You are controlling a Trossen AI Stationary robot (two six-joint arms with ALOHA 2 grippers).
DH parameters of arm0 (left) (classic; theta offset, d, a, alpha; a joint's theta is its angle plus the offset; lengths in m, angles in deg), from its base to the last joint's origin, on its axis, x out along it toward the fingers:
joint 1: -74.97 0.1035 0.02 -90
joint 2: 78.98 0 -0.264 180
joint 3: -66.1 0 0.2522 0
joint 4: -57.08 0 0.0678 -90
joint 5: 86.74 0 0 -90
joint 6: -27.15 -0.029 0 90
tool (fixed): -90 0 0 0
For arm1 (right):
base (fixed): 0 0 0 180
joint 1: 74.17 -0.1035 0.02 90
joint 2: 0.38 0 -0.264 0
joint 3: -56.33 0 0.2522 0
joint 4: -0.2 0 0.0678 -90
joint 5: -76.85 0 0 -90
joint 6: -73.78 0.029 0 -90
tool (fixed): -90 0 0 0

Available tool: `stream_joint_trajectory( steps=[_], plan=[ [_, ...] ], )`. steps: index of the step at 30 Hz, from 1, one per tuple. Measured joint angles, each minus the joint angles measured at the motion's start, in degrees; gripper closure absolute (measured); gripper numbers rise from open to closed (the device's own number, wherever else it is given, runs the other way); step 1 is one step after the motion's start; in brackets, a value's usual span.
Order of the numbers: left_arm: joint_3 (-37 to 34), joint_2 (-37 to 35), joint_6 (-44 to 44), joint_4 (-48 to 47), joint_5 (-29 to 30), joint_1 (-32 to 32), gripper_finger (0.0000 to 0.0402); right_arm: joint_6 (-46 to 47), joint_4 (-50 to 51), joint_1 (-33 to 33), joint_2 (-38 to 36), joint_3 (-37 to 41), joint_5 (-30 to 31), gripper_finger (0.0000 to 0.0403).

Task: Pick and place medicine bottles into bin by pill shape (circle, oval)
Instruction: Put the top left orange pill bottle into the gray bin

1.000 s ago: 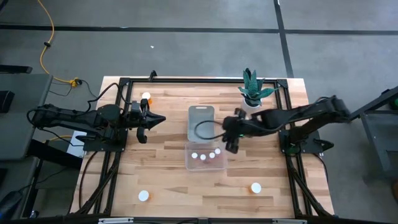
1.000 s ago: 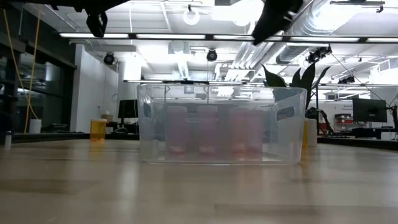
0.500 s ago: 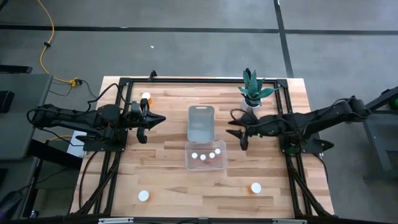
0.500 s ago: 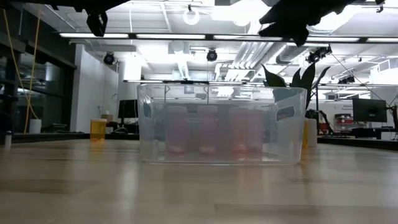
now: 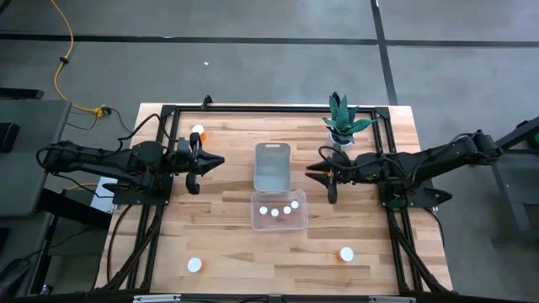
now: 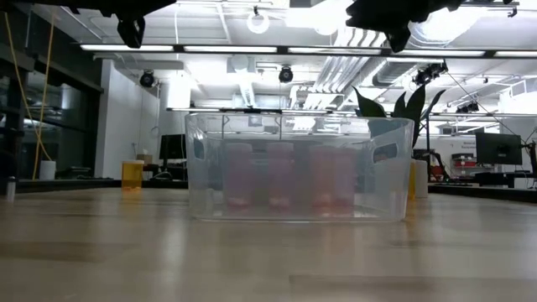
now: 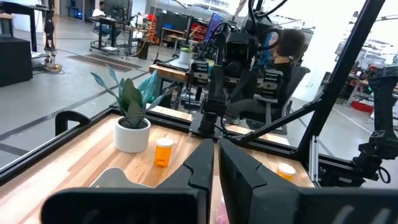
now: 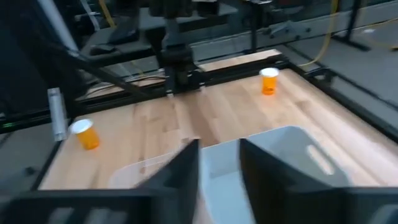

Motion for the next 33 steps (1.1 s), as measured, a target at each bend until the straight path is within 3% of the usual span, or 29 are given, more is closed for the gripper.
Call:
stream_joint_trajectory(
  steps=[3,8,11,15,22,27,33],
  plan=[
    [0.00,-0.01,-0.81,-0.13,1.05,0.00,0.0380,0.34,-0.12,0.00,0.00,-0.02,-2.23,0.0388],
    [0.05,-0.01,-1.12,-0.85,5.56,0.10,0.0355,2.88,-1.52,0.00,0.00,-0.09,-2.47,0.0392],
    [2.32,0.01,2.11,-9.40,8.98,2.39,0.0316,3.05,-1.49,0.00,0.00,-0.09,-2.46,0.0398],
    [7.11,0.94,5.57,-22.46,11.89,9.91,0.0241,3.12,-1.46,0.00,0.00,-0.09,-2.03,0.0398],
    [10.11,8.23,8.45,-35.54,12.03,28.91,0.0125,4.60,-1.33,0.00,0.02,-0.09,-2.00,0.0401],
    [10.08,16.94,13.81,-41.53,9.41,40.43,0.0087,5.80,-1.13,0.00,0.02,-0.09,-1.98,0.0402],
    [10.05,24.88,20.27,-41.10,10.30,47.79,0.0081,6.20,-0.96,0.00,0.04,-0.09,-1.98,0.0402]
  ],
)
